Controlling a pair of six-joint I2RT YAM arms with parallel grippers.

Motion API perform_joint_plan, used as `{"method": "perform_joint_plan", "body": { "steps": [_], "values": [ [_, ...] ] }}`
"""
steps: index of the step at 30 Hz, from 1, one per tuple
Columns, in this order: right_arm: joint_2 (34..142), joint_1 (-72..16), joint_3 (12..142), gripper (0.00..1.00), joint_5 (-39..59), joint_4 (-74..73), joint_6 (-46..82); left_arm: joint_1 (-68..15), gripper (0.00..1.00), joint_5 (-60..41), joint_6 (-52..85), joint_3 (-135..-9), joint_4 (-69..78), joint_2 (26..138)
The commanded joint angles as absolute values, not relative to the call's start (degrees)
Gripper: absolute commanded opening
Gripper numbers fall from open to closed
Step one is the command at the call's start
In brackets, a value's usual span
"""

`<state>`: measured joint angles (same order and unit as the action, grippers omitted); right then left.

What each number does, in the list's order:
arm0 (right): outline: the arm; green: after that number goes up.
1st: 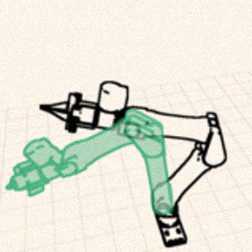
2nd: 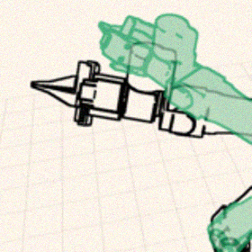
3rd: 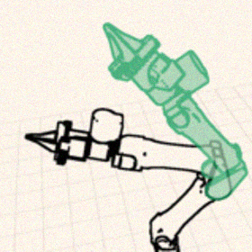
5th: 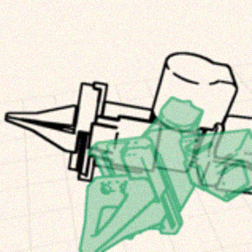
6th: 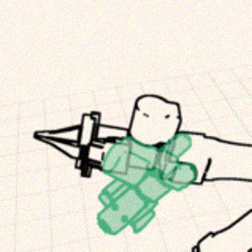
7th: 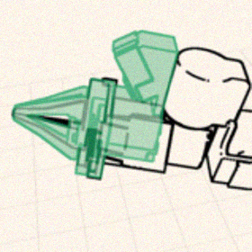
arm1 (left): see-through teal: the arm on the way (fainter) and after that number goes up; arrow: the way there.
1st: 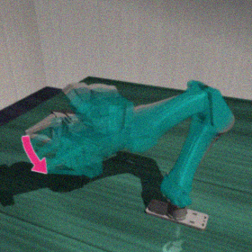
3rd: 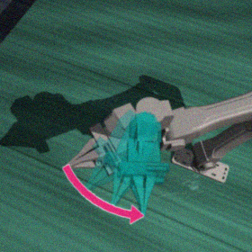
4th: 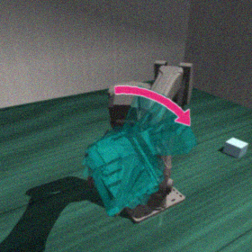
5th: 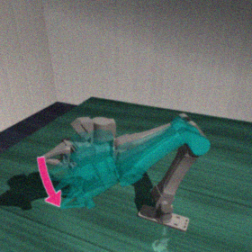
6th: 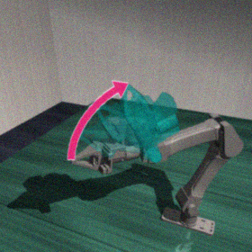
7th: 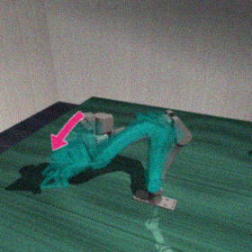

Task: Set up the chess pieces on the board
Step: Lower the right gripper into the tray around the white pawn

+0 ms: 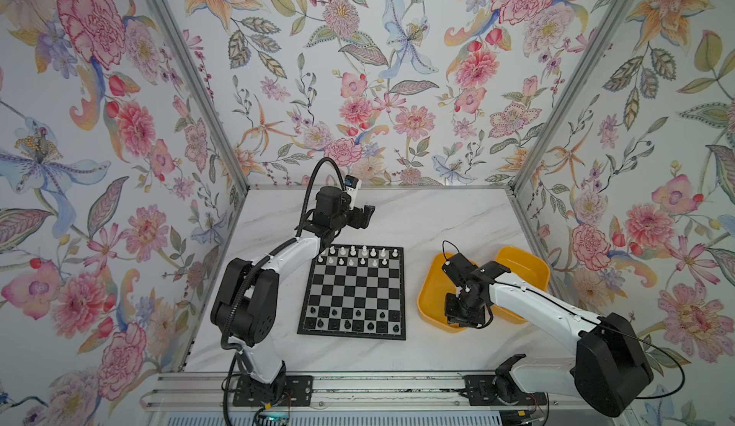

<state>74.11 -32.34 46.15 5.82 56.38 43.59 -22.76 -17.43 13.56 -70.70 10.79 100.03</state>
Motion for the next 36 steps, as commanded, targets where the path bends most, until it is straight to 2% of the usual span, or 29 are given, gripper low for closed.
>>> {"method": "perform_joint_plan", "body": {
  "steps": [1, 5, 7, 11, 21, 36],
  "values": [
    [71.81, -32.61, 44.75, 0.35, 5.72, 60.72, 45.00, -22.30, 0.86, -17.44, 14.63, -70.07, 12.09, 99.05],
    [68.83, -32.45, 44.22, 0.37, 4.44, 63.06, 44.98, -22.47, 0.86, -17.05, 14.85, -69.93, 12.31, 98.92],
    [67.59, -31.96, 45.43, 0.42, 2.97, 63.97, 44.26, -22.60, 0.86, -16.66, 14.76, -69.77, 12.41, 98.81],
    [68.52, -28.95, 49.40, 0.44, 0.86, 63.99, 41.14, -22.75, 0.86, -16.26, 15.01, -69.28, 13.06, 98.54],
    [81.25, -23.95, 58.42, 0.35, -1.94, 60.53, 32.88, -22.78, 0.86, -15.47, 15.38, -68.69, 13.80, 98.00],
    [85.31, -20.65, 53.72, 0.29, 0.13, 54.08, 31.99, -22.94, 0.86, -14.43, 14.74, -69.52, 12.08, 98.06]
  ]
}}
